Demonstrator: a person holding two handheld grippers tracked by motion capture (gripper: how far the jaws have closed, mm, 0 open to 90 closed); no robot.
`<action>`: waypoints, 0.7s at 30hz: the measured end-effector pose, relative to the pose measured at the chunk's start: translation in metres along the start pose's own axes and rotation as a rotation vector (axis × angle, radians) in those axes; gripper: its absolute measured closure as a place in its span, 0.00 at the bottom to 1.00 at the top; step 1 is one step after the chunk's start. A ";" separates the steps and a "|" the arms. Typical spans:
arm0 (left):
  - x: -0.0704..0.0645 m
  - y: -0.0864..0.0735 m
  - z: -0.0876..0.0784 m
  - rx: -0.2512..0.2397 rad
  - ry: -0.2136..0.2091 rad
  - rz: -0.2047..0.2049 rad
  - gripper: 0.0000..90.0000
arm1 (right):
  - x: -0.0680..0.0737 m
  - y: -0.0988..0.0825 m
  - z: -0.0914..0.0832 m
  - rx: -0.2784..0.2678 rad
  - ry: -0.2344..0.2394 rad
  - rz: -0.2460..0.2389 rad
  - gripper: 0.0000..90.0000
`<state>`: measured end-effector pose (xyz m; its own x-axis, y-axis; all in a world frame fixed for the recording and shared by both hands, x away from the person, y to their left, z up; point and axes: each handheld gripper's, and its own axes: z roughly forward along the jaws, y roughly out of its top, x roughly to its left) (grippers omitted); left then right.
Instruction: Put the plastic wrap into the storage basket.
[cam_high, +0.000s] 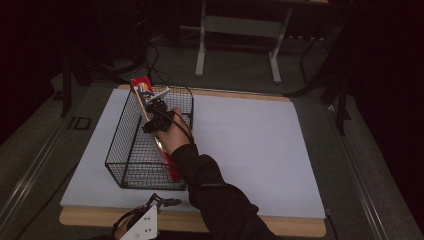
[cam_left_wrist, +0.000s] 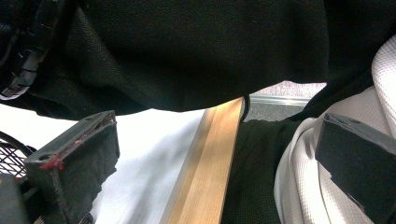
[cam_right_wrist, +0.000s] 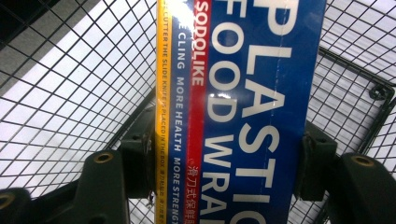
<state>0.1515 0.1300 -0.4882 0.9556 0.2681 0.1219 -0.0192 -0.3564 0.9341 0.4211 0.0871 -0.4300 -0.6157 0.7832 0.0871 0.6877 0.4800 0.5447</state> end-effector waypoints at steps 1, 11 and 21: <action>0.000 0.000 0.000 0.001 0.000 -0.001 0.00 | 0.000 0.000 0.000 0.001 -0.001 -0.001 0.42; 0.000 0.000 0.000 0.002 -0.002 -0.001 0.00 | -0.003 0.002 0.001 0.017 -0.004 -0.003 0.41; 0.000 0.000 -0.001 0.000 -0.002 -0.004 0.00 | -0.003 0.001 0.009 0.023 -0.019 0.000 0.41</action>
<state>0.1515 0.1310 -0.4881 0.9563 0.2680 0.1172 -0.0150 -0.3551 0.9347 0.4271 0.0888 -0.4372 -0.6085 0.7903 0.0712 0.6965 0.4890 0.5252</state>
